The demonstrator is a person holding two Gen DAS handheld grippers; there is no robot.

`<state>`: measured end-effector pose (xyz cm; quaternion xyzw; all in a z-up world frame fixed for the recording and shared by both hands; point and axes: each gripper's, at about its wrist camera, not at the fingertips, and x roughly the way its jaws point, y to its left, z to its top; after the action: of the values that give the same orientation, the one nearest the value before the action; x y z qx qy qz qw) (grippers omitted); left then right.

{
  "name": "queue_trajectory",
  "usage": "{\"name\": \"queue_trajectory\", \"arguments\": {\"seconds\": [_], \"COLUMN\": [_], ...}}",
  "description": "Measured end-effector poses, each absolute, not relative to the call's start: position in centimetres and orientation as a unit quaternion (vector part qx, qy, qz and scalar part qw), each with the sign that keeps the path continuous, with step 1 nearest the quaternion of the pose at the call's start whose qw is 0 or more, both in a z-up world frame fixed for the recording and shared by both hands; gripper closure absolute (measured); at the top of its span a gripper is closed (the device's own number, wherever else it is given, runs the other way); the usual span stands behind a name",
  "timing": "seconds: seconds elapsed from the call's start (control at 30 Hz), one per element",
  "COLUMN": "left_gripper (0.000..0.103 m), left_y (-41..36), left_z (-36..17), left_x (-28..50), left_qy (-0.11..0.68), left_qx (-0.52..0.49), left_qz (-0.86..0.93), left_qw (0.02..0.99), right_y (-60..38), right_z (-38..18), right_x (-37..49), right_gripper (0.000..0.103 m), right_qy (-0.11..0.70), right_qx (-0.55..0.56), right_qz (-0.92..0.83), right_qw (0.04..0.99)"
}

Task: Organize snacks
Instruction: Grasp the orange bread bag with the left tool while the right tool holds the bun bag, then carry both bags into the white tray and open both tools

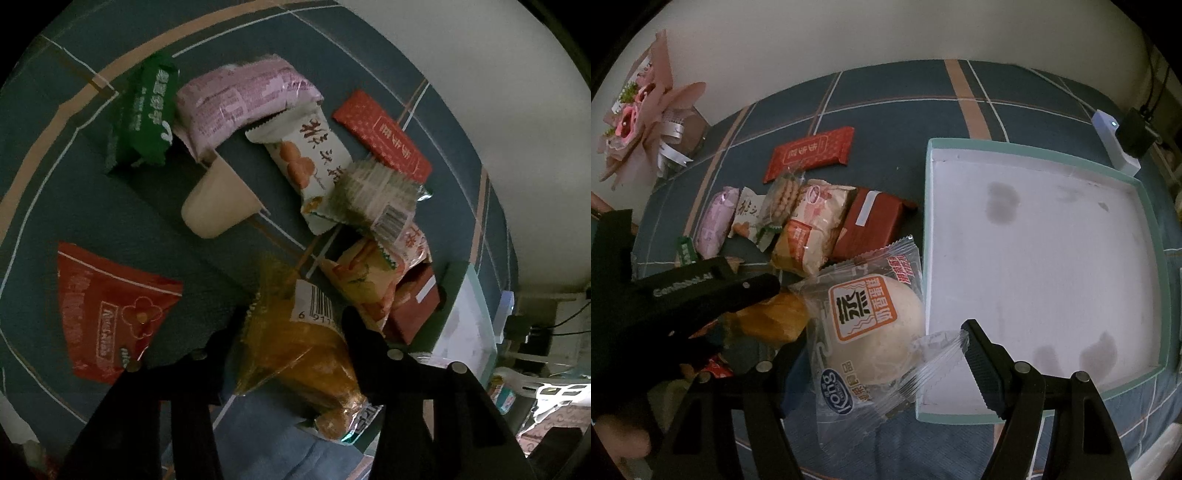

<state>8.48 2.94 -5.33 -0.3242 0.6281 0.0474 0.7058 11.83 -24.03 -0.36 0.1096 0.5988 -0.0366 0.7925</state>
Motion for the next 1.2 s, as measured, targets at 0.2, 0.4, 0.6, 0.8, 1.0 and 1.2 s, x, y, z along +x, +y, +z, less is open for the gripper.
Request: {"name": "queue_trajectory", "arguments": {"seconds": [0.2, 0.4, 0.6, 0.8, 1.0, 1.2], "left_gripper": [0.051, 0.051, 0.051, 0.051, 0.05, 0.05], "left_y": [3.9, 4.4, 1.8, -3.0, -8.1, -12.2], "left_z": [-3.2, -1.2, -0.3, 0.1, -0.1, -0.9], "left_x": [8.5, 9.0, 9.3, 9.5, 9.5, 9.6], "left_qy": [0.616, 0.597, 0.587, 0.585, 0.594, 0.597], "left_qx": [-0.327, -0.327, -0.318, -0.294, -0.254, -0.223], "left_qz": [0.054, 0.058, 0.025, -0.028, -0.07, -0.099], "left_qw": [0.715, 0.73, 0.744, 0.755, 0.76, 0.764], "right_y": [-24.4, -25.2, -28.5, -34.0, -39.6, -44.0], "right_z": [0.1, 0.3, 0.7, 1.2, 1.5, 1.3], "right_x": [11.7, 11.6, 11.4, 10.4, 8.9, 7.7], "right_gripper": [0.025, 0.025, 0.025, 0.025, 0.025, 0.025], "right_qy": [0.596, 0.594, 0.585, 0.57, 0.551, 0.535], "right_qx": [0.115, 0.122, 0.141, 0.184, 0.225, 0.265], "right_qz": [-0.036, -0.04, -0.074, -0.12, -0.157, -0.184], "right_qw": [0.794, 0.794, 0.795, 0.792, 0.788, 0.781]}}
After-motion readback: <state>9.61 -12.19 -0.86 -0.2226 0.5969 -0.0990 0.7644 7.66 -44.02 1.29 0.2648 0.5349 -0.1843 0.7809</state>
